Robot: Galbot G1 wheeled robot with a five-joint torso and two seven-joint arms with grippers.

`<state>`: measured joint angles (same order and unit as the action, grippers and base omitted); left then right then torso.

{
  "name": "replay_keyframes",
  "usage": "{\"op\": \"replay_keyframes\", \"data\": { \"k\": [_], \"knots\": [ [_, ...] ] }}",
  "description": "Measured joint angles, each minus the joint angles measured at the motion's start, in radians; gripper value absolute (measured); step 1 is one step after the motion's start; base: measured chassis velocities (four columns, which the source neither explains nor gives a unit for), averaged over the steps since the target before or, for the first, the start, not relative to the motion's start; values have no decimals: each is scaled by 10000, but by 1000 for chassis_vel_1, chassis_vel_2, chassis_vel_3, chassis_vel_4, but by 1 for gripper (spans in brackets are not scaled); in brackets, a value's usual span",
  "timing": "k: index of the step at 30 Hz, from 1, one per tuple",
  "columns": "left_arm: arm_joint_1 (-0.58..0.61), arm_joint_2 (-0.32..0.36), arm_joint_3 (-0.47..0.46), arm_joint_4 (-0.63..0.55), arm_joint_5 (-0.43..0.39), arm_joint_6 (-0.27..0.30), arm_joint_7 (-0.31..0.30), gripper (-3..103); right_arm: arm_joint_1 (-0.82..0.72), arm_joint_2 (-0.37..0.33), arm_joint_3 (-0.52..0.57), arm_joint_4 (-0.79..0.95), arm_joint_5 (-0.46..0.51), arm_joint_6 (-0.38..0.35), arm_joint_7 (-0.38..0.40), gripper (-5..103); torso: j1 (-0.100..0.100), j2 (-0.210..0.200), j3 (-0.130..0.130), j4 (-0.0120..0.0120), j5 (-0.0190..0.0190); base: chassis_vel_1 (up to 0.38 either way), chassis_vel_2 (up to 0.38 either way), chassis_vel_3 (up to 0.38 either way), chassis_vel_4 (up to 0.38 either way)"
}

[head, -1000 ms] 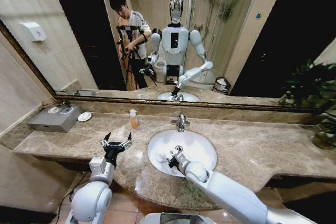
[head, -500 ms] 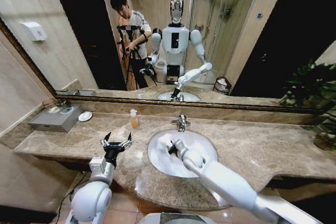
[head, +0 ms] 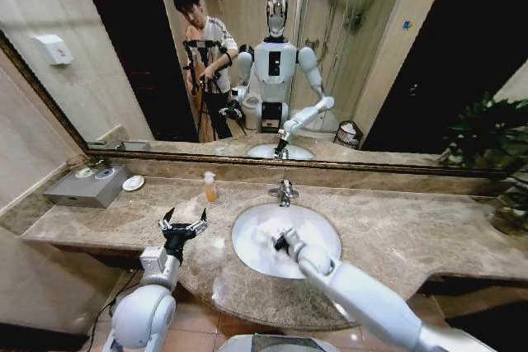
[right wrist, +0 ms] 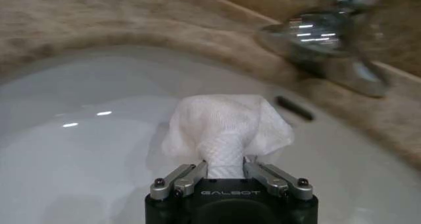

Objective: Pick up the towel from the sink counter and wipe the mirror surface.

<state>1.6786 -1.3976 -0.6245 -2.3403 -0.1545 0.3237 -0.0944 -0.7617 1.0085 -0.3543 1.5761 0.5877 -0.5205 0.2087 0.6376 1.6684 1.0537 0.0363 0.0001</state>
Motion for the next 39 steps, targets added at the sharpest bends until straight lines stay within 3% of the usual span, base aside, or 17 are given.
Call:
{"op": "replay_keyframes", "data": {
  "k": [5, 12, 26, 31, 39],
  "knots": [
    [1, 0, 1, 0, 0, 0, 0, 100, -780, -815, 61, 550, -55, -95, 27, 10, -1, 0, 0, -7, 0, 0, 0, 0, 0],
    [0, 0, 0, 0, 0, 0, 0, 100, -1903, -1426, 266, 1400, -180, -117, 159, 10, -4, 1, -1, -5, -1, 0, 0, 0, 0],
    [1, 0, 0, 0, 0, 0, 0, 100, -1258, -1383, 1612, 467, -160, -371, 371, 10, -1, 0, 0, -1, -3, 0, 0, 0, 0],
    [1, 0, 0, 0, 0, 0, 0, 100, -2174, -1959, 1687, 1104, -418, -291, 123, 10, -1, 0, 0, -9, -4, 0, 0, 0, 0],
    [1, 0, 0, 0, 0, 0, 0, 100, -2905, -2001, 1574, 1831, -591, -155, 171, 10, -3, 1, -1, -4, -2, 0, 0, 0, 0]
  ]
}}
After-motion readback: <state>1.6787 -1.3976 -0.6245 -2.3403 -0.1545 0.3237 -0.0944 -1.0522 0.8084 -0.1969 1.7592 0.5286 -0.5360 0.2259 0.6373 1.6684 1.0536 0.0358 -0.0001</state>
